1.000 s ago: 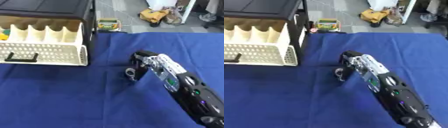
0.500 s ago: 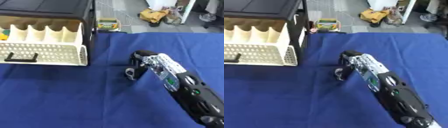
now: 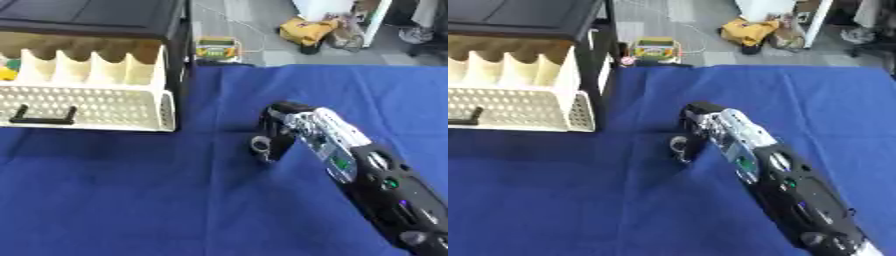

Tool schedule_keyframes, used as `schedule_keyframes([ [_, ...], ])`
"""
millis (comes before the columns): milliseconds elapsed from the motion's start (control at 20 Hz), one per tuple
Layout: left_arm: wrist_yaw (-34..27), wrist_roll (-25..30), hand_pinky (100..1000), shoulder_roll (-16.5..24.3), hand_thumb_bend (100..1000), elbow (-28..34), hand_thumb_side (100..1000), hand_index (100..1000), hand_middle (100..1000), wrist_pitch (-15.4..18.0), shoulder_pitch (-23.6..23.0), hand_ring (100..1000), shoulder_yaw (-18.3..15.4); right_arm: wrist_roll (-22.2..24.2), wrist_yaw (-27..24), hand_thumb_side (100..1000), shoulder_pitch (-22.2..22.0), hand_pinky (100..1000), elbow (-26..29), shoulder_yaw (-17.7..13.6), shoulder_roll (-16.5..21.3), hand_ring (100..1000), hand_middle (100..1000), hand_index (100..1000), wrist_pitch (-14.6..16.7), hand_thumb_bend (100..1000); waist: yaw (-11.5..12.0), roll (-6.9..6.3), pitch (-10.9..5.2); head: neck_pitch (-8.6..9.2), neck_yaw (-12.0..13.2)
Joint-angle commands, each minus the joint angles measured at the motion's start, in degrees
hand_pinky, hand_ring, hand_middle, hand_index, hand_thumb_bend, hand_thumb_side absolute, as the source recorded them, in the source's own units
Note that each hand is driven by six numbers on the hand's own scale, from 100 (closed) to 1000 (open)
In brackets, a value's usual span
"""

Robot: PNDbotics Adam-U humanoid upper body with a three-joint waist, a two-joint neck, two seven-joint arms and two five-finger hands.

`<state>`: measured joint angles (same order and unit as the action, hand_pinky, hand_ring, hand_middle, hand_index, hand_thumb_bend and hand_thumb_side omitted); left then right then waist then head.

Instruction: Pick up objects from table and place into drawer.

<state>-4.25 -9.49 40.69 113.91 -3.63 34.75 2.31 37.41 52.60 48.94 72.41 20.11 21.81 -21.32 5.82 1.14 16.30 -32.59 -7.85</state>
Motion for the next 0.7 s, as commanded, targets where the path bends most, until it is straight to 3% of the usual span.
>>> schedule_keyframes([
  [50,0.0,0.0,100,0.8,100,0.7,734,705,100,0.3,0.4,100,-0.3,0.3,0.2,157,1.0,437,0.0,-0.2,0.5,620,620,729,0.3,506,0.1,-0.33,-1.10,0.71,-0.3],
  [700,0.1,-0.1,100,0.7,100,0.7,735,705,100,0.2,0.2,100,-0.4,-0.2,-0.4,148,1.0,406,0.0,-0.2,0.3,598,576,693,-0.2,497,0.2,-0.25,-1.13,0.79,-0.2],
])
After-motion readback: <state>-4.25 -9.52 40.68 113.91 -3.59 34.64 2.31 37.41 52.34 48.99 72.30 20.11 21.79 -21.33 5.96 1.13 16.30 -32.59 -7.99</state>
